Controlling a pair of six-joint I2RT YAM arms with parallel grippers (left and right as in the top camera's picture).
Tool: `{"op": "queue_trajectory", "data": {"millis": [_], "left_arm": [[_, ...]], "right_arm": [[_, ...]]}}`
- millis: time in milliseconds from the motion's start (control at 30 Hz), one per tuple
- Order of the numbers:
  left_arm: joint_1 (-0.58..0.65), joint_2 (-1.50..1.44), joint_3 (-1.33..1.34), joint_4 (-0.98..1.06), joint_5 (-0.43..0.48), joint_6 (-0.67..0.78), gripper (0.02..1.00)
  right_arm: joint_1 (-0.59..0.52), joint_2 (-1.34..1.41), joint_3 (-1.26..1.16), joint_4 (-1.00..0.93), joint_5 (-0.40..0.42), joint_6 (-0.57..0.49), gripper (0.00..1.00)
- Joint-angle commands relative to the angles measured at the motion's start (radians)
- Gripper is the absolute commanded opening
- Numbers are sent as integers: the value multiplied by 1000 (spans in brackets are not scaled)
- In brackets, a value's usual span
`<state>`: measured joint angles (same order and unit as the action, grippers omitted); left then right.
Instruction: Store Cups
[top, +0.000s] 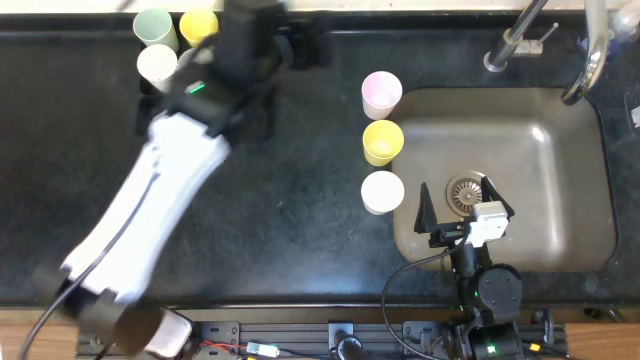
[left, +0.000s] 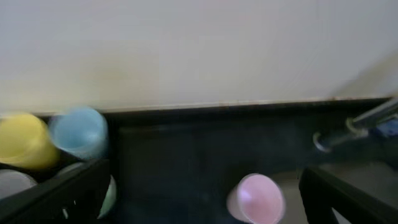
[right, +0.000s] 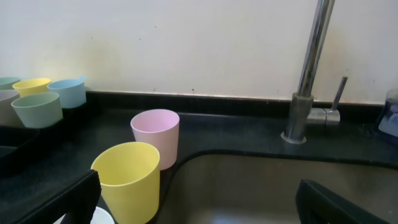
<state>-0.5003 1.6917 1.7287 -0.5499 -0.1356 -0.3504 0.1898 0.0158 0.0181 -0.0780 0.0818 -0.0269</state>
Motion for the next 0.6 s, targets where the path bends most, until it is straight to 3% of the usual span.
{"op": "queue_trajectory", "data": {"millis": [33, 300, 600], "left_arm": [[-79, 224, 174, -79, -36, -217, 1000], [-124, 506, 425, -280, 24, -314, 1000], [-124, 624, 440, -293, 91, -358, 1000]], "right_arm": [[0, -4, -13, 6, -3, -3, 996], [0, -4, -13, 6, -4, -3, 998], [0, -4, -13, 6, -4, -3, 998]]}}
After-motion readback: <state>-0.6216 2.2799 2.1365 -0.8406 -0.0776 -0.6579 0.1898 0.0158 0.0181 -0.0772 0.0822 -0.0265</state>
